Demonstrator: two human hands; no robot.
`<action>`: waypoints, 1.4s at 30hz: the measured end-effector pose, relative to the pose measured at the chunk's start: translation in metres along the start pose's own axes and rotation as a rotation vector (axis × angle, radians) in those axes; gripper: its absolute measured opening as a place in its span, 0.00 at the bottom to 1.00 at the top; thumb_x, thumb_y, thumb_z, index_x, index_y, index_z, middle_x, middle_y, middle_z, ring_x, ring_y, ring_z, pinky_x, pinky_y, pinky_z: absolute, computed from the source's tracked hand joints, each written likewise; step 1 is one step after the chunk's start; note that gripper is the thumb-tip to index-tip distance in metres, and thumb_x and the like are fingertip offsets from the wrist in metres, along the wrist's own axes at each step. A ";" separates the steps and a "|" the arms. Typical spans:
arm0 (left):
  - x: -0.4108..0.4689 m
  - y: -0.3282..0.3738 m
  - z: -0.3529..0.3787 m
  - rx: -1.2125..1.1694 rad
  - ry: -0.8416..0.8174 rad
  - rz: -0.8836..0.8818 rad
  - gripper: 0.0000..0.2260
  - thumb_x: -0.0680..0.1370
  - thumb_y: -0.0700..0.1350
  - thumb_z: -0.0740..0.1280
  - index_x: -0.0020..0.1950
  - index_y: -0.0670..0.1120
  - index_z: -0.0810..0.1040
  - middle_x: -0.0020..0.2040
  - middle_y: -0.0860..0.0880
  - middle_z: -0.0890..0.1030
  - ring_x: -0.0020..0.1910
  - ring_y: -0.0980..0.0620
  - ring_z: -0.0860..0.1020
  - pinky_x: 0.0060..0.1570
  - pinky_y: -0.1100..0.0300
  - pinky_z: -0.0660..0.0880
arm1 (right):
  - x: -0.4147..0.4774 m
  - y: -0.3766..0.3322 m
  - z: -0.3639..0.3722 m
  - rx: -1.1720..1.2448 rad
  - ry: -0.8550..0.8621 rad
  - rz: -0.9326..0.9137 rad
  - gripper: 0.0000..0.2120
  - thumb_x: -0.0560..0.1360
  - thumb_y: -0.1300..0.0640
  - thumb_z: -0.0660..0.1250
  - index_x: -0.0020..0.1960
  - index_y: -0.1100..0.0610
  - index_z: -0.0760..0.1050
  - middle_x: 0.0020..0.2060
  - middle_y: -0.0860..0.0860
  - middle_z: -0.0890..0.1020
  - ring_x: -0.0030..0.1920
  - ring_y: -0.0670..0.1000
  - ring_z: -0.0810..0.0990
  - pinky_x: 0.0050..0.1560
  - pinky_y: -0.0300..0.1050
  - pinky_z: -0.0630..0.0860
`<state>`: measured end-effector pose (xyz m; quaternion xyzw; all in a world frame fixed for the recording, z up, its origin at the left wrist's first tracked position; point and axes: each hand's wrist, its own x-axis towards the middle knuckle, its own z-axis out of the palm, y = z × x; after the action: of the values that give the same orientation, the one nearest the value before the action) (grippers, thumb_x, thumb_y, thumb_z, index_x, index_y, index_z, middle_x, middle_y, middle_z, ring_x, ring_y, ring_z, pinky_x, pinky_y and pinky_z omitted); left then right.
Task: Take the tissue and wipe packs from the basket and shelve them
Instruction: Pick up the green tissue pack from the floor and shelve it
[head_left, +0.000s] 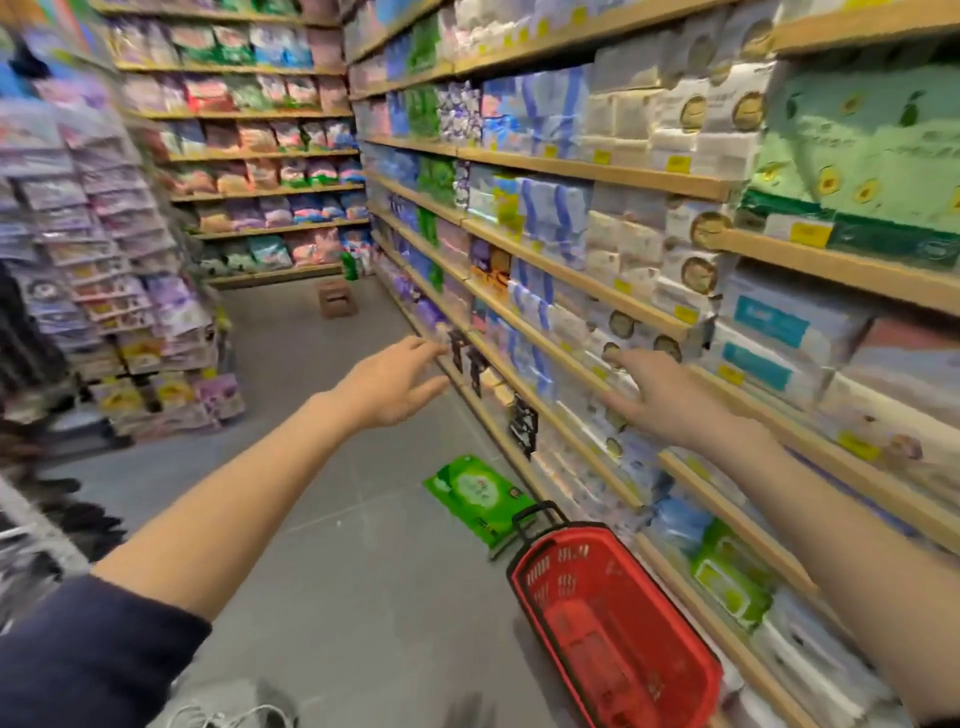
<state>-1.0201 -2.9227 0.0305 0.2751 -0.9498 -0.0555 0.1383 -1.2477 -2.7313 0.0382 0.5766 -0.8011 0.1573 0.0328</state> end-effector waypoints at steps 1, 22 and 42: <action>-0.011 -0.026 0.003 0.013 -0.017 -0.037 0.21 0.78 0.51 0.60 0.70 0.46 0.65 0.68 0.43 0.69 0.67 0.44 0.69 0.64 0.54 0.65 | 0.011 -0.017 0.023 0.029 -0.018 -0.019 0.24 0.75 0.48 0.62 0.67 0.58 0.66 0.62 0.58 0.75 0.61 0.57 0.72 0.58 0.52 0.71; -0.002 -0.309 0.112 0.003 -0.371 -0.333 0.23 0.78 0.54 0.59 0.71 0.49 0.63 0.71 0.46 0.65 0.67 0.44 0.68 0.63 0.49 0.68 | 0.192 -0.112 0.296 0.317 -0.361 0.050 0.29 0.74 0.49 0.64 0.70 0.58 0.62 0.66 0.59 0.71 0.66 0.58 0.69 0.65 0.52 0.68; 0.266 -0.399 0.270 -0.044 -0.756 -0.193 0.24 0.78 0.53 0.60 0.72 0.46 0.63 0.71 0.43 0.66 0.68 0.43 0.68 0.65 0.51 0.66 | 0.317 0.026 0.390 0.665 -0.389 0.709 0.26 0.73 0.59 0.67 0.69 0.60 0.65 0.59 0.52 0.72 0.61 0.53 0.71 0.49 0.36 0.64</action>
<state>-1.1121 -3.3935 -0.2379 0.3203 -0.9020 -0.1863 -0.2215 -1.3274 -3.1261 -0.2633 0.2679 -0.8451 0.2944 -0.3568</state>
